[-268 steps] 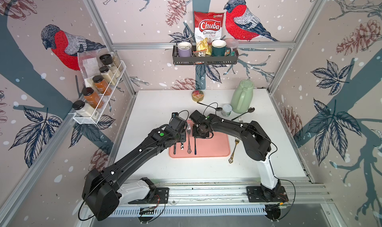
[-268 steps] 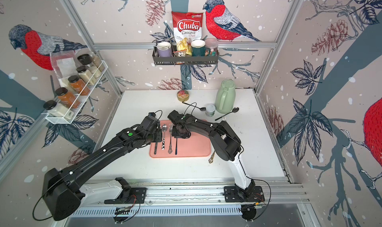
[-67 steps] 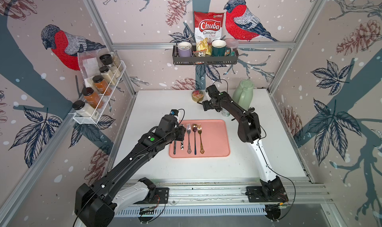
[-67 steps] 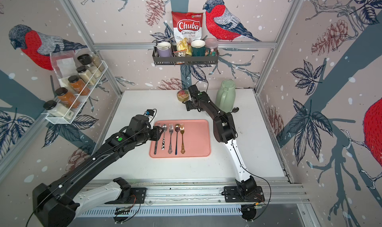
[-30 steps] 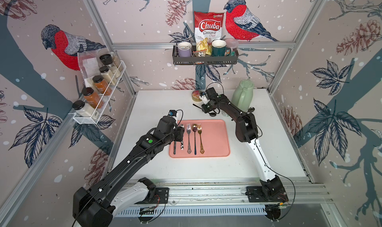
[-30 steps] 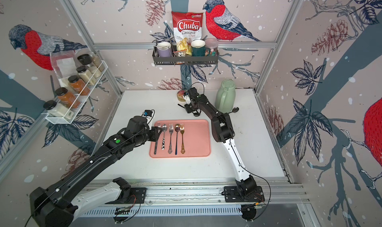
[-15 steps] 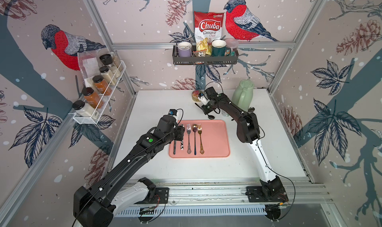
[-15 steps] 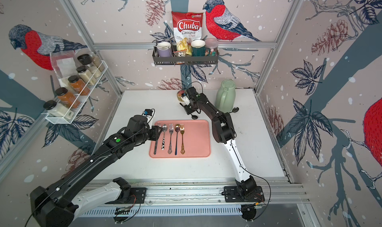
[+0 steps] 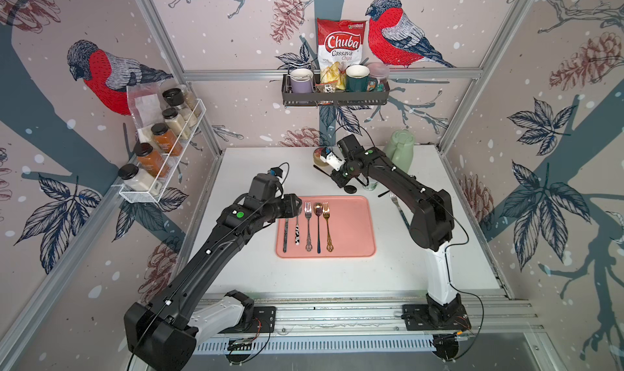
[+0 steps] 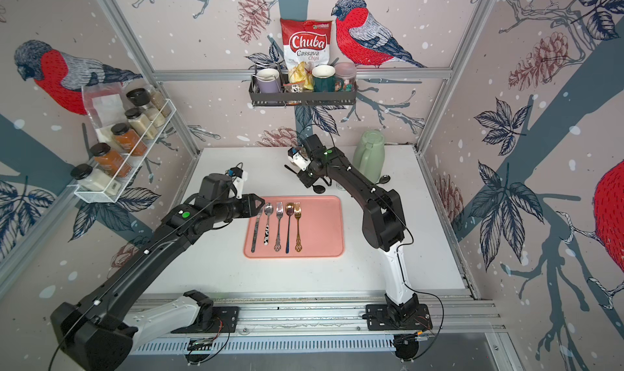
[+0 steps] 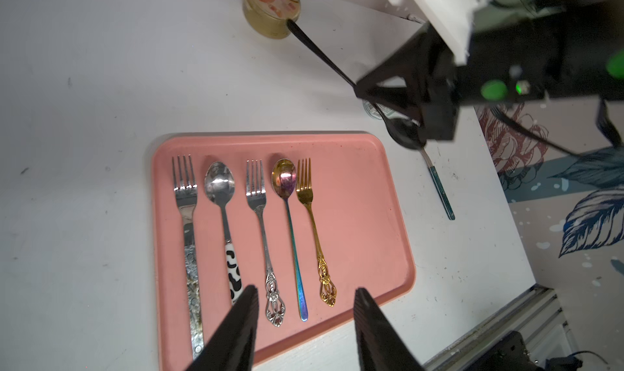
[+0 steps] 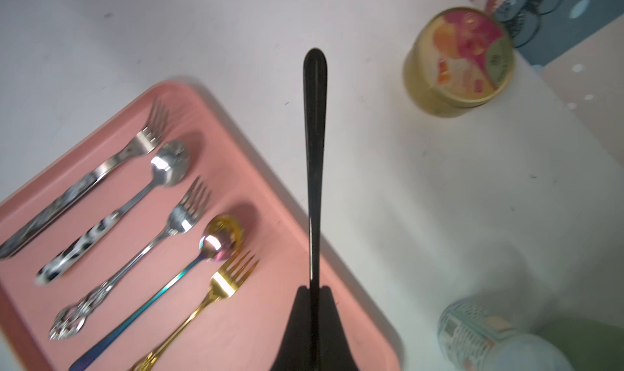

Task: Set the spoon and fork side by side
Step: Pick up the spoon from the center of the board.

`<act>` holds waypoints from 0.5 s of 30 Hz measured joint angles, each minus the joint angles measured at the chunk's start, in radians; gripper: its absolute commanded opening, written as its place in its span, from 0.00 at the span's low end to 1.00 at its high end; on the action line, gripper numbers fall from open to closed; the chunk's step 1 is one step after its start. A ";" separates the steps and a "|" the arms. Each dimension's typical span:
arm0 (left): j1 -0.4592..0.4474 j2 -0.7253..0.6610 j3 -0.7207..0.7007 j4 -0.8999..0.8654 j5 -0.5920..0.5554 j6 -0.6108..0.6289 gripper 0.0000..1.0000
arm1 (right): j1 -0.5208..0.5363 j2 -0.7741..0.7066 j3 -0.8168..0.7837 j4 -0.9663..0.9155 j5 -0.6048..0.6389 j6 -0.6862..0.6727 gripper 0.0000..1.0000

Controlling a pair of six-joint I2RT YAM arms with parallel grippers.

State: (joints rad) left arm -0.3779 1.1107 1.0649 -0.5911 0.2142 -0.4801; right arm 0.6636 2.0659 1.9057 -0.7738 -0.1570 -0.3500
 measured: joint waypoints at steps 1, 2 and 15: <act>0.037 0.003 0.009 -0.006 0.052 -0.005 0.47 | 0.024 -0.051 -0.072 0.012 -0.002 -0.020 0.00; 0.065 0.009 0.022 -0.016 0.104 -0.019 0.47 | 0.054 -0.111 -0.156 0.033 -0.003 -0.045 0.00; 0.145 0.117 -0.022 -0.111 0.676 -0.036 0.44 | 0.450 -0.710 -0.981 0.493 0.214 -0.444 0.00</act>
State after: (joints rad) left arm -0.2325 1.2278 1.0431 -0.7025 0.8898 -0.5159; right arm 1.1137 1.3560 0.9249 -0.2810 0.0566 -0.7940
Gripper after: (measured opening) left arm 0.431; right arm 0.049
